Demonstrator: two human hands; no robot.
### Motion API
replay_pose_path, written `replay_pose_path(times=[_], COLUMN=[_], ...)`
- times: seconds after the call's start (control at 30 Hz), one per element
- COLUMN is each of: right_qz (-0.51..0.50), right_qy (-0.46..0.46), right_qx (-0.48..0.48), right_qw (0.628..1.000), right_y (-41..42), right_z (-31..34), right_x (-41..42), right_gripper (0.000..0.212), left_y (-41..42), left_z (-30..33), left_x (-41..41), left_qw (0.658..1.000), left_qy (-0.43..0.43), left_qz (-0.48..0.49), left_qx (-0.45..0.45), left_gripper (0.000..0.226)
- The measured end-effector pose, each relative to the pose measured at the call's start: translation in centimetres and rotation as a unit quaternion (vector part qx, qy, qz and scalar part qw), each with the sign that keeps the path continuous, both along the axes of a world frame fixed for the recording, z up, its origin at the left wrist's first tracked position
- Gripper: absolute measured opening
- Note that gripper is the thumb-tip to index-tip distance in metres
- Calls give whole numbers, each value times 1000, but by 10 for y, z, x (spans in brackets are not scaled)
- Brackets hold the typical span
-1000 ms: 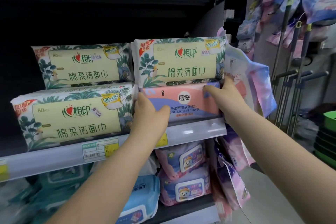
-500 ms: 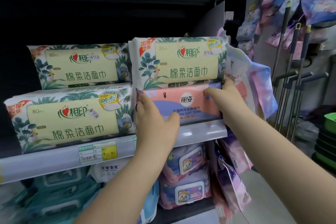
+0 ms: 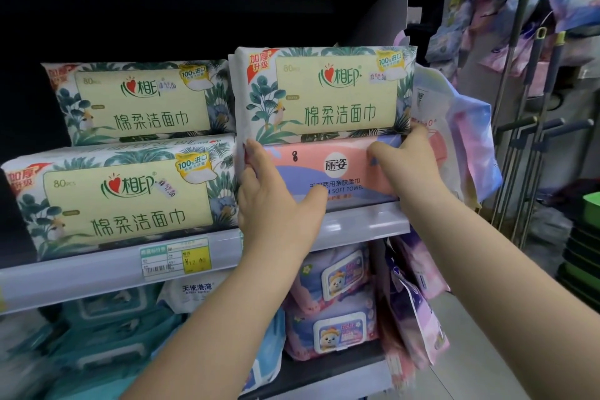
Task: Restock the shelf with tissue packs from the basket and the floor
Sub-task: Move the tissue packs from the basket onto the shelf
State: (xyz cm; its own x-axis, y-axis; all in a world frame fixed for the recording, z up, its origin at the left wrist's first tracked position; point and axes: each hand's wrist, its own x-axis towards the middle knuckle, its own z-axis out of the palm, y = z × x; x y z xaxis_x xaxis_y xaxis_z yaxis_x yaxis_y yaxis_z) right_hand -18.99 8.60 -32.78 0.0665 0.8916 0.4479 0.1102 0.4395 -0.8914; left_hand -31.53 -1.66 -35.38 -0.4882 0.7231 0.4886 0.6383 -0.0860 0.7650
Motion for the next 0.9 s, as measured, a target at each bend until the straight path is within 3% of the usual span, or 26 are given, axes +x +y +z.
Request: replay_pose_path(times=[0.13,0.3,0.43,0.6,0.73,0.9], right_qz=[-8,-64,-131,-134,-86,27], right_qy=[-8,-144,-273,-324,-328,-370], right_qx=[18,144,238,283,269,141], right_qw=[1000,977,923,893,902,918], right_y=[-6,-17,-36,-54,-81,-129], right_z=[-2,-27,-54,-104,-168,-292], right_x=[-1,-9,-14,-12,-2,5], right_gripper=[51,86,83,77,72,65], left_y=[1,-6,-12,-25,-50,-92], left_z=[-5,-24,-42,-81,-142,-252], left_x=[-3,2,2,-1,-5,-14], left_qw=[1000,994,979,955,941,925], left_qy=[5,108,201,296,337,346], left_qz=[-29,-11,10,-1,-31,-63], left_qx=[-1,-29,-31,13,-3,-144], left_gripper=[96,96,94,81,78,79])
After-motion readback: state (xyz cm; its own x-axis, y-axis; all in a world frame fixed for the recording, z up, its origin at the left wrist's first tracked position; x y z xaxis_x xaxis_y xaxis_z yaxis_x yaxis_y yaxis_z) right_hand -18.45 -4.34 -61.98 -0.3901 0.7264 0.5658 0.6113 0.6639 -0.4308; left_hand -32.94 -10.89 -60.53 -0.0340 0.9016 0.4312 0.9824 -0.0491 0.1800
